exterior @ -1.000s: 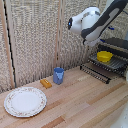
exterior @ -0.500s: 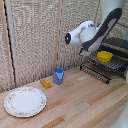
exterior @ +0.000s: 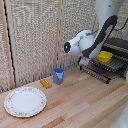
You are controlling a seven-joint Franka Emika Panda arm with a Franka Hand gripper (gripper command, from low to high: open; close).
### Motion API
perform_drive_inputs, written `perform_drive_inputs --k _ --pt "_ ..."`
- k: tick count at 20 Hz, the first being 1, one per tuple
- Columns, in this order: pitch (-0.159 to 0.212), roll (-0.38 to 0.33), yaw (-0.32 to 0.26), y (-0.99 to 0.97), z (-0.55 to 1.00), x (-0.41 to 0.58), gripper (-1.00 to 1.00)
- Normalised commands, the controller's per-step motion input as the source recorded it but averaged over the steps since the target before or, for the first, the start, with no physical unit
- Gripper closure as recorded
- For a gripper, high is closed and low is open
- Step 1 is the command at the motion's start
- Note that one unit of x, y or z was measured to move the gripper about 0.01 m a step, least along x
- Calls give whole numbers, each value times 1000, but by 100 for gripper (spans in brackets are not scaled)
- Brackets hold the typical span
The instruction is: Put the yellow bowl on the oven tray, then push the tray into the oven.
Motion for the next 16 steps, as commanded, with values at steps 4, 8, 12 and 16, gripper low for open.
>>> perform_drive_inputs --k 4,8,12,16 --pt "234 4 131 -359 -209 239 -100" --pt "86 0 88 -508 -74 154 -100" --pt "17 0 70 -494 -63 189 -100" --pt "56 17 80 -481 -16 149 -100"
